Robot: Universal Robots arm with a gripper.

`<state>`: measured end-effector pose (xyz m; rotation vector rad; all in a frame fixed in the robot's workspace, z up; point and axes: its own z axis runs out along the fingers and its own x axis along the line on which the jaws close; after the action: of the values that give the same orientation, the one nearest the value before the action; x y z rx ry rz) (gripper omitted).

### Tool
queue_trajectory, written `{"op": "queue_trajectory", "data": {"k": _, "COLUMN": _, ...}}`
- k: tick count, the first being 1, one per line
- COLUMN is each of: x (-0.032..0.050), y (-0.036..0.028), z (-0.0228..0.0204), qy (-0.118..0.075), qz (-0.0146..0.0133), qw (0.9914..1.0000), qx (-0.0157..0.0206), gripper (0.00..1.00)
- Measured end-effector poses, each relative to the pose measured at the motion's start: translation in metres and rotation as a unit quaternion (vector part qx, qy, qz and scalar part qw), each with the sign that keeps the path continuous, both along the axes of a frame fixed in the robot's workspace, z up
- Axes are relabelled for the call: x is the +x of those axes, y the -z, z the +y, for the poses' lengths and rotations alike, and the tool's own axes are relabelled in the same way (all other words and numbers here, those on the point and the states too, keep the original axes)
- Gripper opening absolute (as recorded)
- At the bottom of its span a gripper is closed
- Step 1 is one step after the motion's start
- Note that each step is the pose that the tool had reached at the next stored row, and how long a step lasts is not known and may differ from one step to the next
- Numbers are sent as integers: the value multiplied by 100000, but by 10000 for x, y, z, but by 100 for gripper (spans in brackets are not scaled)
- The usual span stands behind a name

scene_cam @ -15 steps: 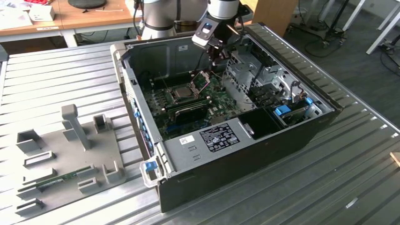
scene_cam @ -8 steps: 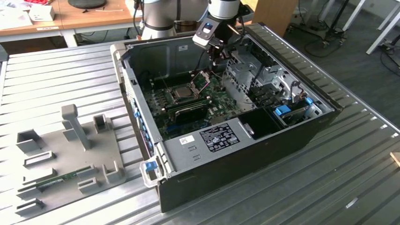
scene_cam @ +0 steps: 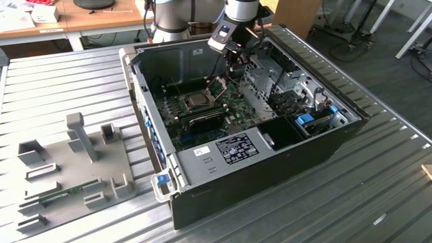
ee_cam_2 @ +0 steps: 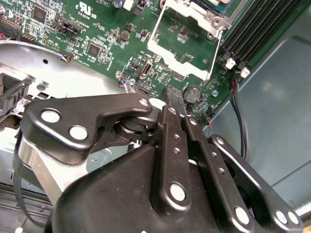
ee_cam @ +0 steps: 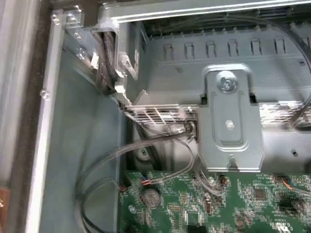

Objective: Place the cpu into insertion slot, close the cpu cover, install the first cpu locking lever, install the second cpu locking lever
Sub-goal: 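Close the cpu cover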

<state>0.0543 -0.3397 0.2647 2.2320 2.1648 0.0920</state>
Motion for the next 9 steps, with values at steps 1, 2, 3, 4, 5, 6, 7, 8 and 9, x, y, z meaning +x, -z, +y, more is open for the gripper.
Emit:
{"op": "queue_trajectory", "data": {"k": 1, "x": 0, "y": 6, "z": 0, "qy": -2, "qz": -1, "qw": 100000, "qx": 4, "gripper": 10}}
{"op": "queue_trajectory", "data": {"k": 2, "x": 0, "y": 12, "z": 0, "qy": -4, "qz": -1, "qw": 100000, "qx": -1, "gripper": 10}}
{"op": "queue_trajectory", "data": {"k": 3, "x": 0, "y": 19, "z": 0, "qy": -2, "qz": -1, "qw": 100000, "qx": -1, "gripper": 10}}
{"op": "queue_trajectory", "data": {"k": 4, "x": 0, "y": 26, "z": 0, "qy": -3, "qz": 1, "qw": 100000, "qx": 1, "gripper": 10}}
{"op": "queue_trajectory", "data": {"k": 5, "x": 0, "y": 33, "z": 0, "qy": -1, "qz": 2, "qw": 100000, "qx": -4, "gripper": 10}}
{"op": "queue_trajectory", "data": {"k": 6, "x": 0, "y": 39, "z": 0, "qy": -3, "qz": 0, "qw": 100000, "qx": 0, "gripper": 10}}
{"op": "queue_trajectory", "data": {"k": 7, "x": 0, "y": 45, "z": 0, "qy": -5, "qz": -1, "qw": 100000, "qx": 3, "gripper": 10}}
{"op": "queue_trajectory", "data": {"k": 8, "x": 0, "y": 50, "z": 0, "qy": -5, "qz": 0, "qw": 100000, "qx": 0, "gripper": 10}}
{"op": "queue_trajectory", "data": {"k": 9, "x": 0, "y": 54, "z": 0, "qy": -4, "qz": -1, "qw": 100000, "qx": 5, "gripper": 10}}
